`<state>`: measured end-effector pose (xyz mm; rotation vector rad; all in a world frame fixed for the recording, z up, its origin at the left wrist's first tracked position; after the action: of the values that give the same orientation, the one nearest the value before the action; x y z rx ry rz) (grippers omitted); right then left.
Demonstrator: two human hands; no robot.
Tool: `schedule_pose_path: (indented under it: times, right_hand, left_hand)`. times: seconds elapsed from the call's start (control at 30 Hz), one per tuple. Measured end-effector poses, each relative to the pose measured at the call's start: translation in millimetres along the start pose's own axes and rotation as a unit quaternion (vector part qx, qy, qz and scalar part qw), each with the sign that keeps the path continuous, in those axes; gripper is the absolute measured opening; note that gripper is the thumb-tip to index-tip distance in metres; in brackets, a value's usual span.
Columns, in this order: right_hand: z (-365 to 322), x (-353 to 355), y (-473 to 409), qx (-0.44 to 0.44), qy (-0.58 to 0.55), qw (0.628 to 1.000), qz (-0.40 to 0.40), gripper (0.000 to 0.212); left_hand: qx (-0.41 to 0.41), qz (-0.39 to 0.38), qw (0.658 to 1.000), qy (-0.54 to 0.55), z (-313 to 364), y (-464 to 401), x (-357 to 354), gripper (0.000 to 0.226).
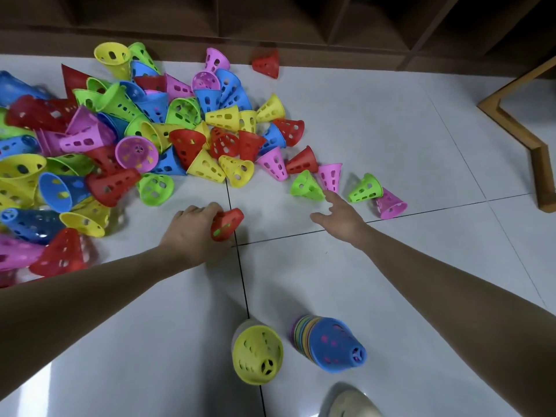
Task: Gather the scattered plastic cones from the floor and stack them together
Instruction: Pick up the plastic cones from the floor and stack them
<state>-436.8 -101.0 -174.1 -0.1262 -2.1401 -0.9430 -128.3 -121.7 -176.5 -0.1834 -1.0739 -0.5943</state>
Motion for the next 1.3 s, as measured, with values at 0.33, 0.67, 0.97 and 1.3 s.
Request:
schedule_pose_path:
  times: [0.33, 0.67, 0.97, 1.3]
  right_hand:
    - [-40.5, -26.2, -57.2, -0.005, 0.021, 1.0, 0.019, 0.063]
    - [-60.2, -28.2, -14.7, 0.049, -0.128, 0.991, -0.01, 0.036]
    - [-60.6, 14.1, 93.4, 0.157, -0.162, 0.972, -0.065, 0.013]
    - [-27.9, 37.1, 164.9, 0.19, -0.113, 0.974, 0.047, 0.037]
  left_hand:
    - [-0.007, 0.027, 0.988, 0.151, -5.5, -11.9, 6.2, 0.058]
    - [-0.018, 0.038, 0.957, 0.286, 18.5, -7.2, 24.4, 0.062]
    - [-0.068, 0.02, 0.938, 0.339, 46.4, 35.8, 46.7, 0.053]
    - [-0.2, -0.029, 0.945, 0.257, 103.5, 104.6, 51.9, 0.05]
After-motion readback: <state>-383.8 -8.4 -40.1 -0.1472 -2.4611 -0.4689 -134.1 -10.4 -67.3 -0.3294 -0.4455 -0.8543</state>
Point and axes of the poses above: each hand's wrist, its own y-axis away from the middle knuckle, its own x-axis out of the back of the hand, z = x × y, the point moved 7 cm from there along -y, towards the middle knuckle, and after that the axes turned 12 degrees about -x, right-handed, at the moved point
